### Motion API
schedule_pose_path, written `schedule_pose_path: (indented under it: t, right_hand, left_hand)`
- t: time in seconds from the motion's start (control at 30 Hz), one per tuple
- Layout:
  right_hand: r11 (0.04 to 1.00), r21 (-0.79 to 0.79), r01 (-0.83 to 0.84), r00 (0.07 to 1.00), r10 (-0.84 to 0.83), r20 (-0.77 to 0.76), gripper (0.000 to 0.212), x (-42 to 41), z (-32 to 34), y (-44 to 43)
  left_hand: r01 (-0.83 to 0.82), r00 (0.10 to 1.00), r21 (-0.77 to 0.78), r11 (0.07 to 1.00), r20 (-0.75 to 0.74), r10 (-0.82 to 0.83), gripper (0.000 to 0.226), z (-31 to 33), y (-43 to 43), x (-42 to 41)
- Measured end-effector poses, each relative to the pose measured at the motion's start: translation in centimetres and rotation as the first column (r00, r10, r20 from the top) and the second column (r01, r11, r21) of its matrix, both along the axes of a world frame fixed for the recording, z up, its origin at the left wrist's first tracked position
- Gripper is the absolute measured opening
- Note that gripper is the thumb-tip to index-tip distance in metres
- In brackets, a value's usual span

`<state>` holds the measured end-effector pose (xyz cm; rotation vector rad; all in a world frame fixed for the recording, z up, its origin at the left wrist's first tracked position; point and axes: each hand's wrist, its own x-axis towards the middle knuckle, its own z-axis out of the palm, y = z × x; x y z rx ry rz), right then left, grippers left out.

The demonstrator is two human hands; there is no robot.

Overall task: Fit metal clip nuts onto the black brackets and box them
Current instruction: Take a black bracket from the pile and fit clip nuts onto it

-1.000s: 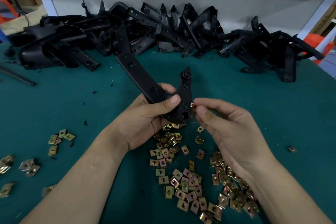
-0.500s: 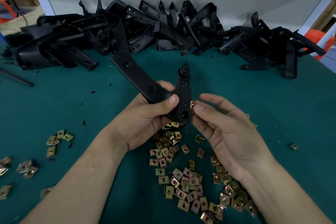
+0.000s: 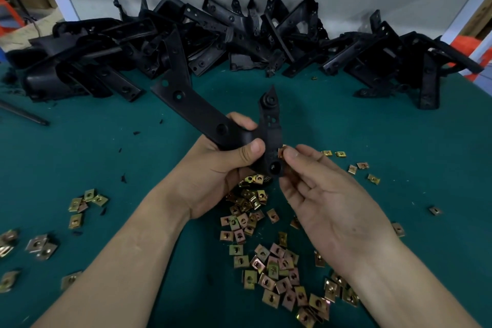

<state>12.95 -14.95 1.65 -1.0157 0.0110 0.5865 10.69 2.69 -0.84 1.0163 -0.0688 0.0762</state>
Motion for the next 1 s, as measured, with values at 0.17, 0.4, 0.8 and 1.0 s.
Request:
schedule_pose_path:
  t: [0.17, 0.4, 0.8, 1.0]
  right_hand:
    - [0.992, -0.117, 0.045, 0.996, -0.035, 0.085, 0.042, -0.5, -0.1, 0.3]
    - [0.949, -0.31, 0.055, 0.935, 0.059, 0.349, 0.026, 0.2, 0.2, -0.3]
    - [0.295, -0.956, 0.008, 0.357, 0.892, 0.278, 0.014, 1.7, 1.6, -3.4]
    - [0.327, -0.942, -0.075, 0.372, 0.886, 0.278, 0.009, 1.7, 1.3, -3.5]
  left_hand:
    - [-0.044, 0.999, 0.068, 0.997, 0.022, 0.043, 0.026, -0.2, -0.5, 0.3]
    - [-0.05, 0.999, 0.006, 0.999, -0.001, 0.05, 0.024, 0.3, -0.1, 0.2]
    - [-0.168, 0.98, -0.141, 0.976, -0.136, 0.149, 0.024, 0.5, 0.4, 0.6]
    - [-0.158, 0.978, -0.109, 0.981, -0.151, 0.14, 0.024, 0.4, 0.3, 0.7]
